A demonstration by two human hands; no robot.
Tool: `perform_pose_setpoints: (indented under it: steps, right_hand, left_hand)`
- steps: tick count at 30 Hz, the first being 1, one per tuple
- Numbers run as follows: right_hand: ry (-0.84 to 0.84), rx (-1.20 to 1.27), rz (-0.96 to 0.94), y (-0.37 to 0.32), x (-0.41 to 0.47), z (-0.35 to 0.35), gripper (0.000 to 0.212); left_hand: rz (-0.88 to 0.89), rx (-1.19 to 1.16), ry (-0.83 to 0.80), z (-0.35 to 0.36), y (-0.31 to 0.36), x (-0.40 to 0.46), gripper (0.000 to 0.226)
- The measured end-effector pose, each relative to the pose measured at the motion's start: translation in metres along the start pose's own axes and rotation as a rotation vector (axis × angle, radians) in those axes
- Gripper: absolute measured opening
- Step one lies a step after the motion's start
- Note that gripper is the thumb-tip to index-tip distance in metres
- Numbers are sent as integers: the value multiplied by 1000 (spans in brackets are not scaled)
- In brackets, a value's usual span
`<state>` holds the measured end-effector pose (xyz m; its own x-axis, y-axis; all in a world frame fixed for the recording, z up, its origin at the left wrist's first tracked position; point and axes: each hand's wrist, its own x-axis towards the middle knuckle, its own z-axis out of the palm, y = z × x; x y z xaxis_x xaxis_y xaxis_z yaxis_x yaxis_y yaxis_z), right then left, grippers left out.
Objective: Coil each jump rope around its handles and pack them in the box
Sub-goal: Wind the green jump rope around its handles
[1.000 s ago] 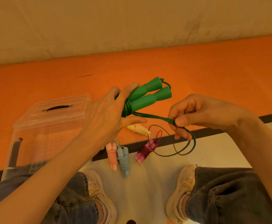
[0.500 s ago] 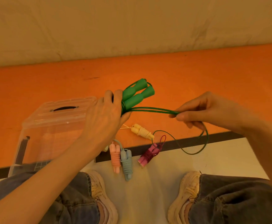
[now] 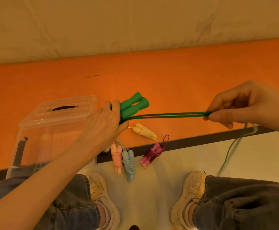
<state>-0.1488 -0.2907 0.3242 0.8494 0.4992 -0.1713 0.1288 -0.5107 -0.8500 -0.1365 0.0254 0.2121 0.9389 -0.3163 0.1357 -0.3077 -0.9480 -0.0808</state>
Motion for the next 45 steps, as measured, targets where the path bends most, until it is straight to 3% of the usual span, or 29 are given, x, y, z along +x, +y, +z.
perform_pose_setpoints:
  steps: [6,9,12,15,19,24,27,31,38,45]
  right_hand:
    - [300,-135,-64,12,6,-1,44]
    - [480,-155,-150,10,17,3,27]
    - [614,-121,-182,10,33,7,12]
    - [674,-101,-175,13,49,8,11]
    - [684,-93,-155,16,65,13,15]
    - [647,-118,-81,18,79,21,19]
    - [623,-117,-31,21,84,25,18]
    - [602,-137,4,25,89,29,19]
    - [574,-141,34,29,90,29,21]
    - [520,-163,75,31,90,30,19]
  left_hand:
    - [139,-123,-62,2,-5,-5,73]
    - [208,-149,-18,1,-1,-6,86]
    - [263,-175,26,-5,7,-7,76]
    - [346,-214,37,-11,19,-10,61]
    - [452,-204,118,-15,36,-16,53]
    - [508,-274,156,-25,45,-19,81]
    - [515,-277,209,-30,48,-19,87]
    - [640,-227,220,-27,47,-19,74]
    - [596,-324,244,-28,51,-20,52]
    - [589,-282,122,-25,47,-18,40]
